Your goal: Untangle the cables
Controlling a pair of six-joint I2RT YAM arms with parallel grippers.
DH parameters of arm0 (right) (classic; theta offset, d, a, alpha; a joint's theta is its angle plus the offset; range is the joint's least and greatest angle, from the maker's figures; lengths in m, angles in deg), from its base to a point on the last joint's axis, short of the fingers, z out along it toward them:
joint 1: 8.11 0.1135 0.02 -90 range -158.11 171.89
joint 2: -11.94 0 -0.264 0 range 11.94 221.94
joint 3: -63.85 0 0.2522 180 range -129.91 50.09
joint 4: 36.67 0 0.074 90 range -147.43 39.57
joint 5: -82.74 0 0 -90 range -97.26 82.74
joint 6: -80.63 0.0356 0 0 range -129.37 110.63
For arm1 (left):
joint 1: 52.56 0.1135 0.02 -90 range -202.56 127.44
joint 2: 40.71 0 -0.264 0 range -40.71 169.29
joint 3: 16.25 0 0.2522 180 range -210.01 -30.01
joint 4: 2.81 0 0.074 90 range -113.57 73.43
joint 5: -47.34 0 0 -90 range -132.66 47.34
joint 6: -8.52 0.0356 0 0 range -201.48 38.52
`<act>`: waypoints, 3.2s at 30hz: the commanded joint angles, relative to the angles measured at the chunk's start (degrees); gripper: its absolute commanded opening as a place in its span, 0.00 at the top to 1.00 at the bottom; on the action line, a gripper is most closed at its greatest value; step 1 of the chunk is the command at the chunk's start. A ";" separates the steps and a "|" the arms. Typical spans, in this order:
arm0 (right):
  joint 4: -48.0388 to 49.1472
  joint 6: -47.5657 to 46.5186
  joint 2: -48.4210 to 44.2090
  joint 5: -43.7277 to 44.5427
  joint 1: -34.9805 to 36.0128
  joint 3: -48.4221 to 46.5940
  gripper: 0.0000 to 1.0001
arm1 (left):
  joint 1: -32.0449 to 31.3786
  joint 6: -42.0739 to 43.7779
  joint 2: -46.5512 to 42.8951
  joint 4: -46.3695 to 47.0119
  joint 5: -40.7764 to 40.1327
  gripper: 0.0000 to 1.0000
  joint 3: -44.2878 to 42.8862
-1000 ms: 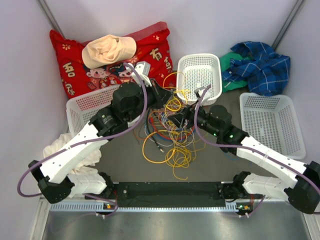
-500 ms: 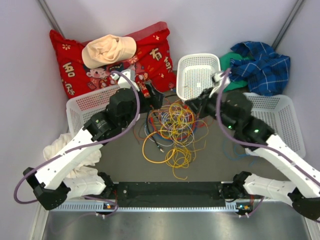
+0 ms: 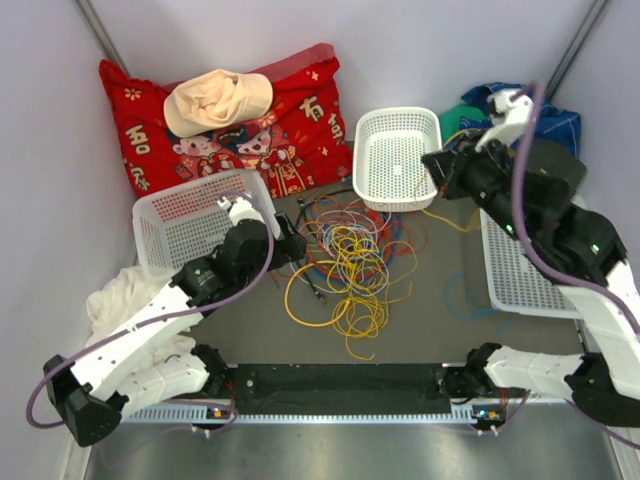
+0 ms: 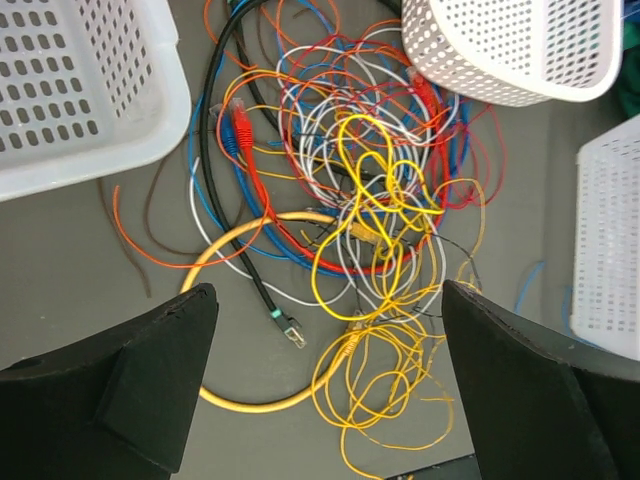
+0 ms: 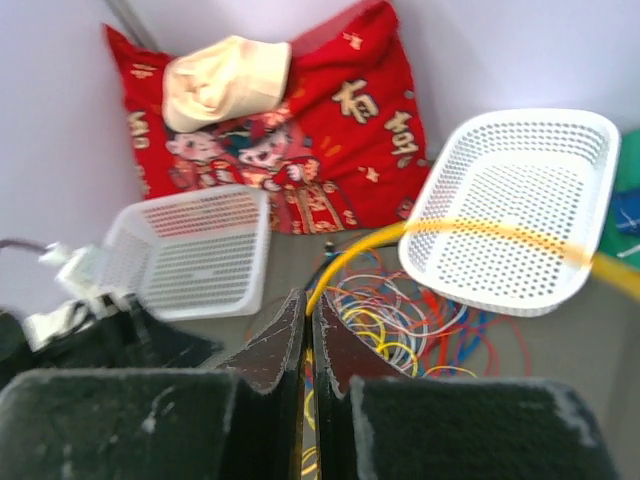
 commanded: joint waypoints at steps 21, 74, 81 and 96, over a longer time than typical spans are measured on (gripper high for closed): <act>17.67 5.54 39.17 -7.83 -24.30 -11.93 1.00 | 0.11 -5.14 -3.78 8.07 7.11 0.05 15.06; 21.99 9.32 4.32 -15.13 0.21 42.22 1.00 | -0.06 -3.92 -4.56 5.96 7.82 0.07 11.03; 15.48 10.28 -4.05 -16.53 1.63 31.06 1.00 | -0.06 2.06 -11.33 20.09 8.42 0.04 12.69; 9.94 14.24 -6.70 -22.94 1.54 20.85 1.00 | -0.15 9.46 -5.99 58.95 30.44 0.07 17.97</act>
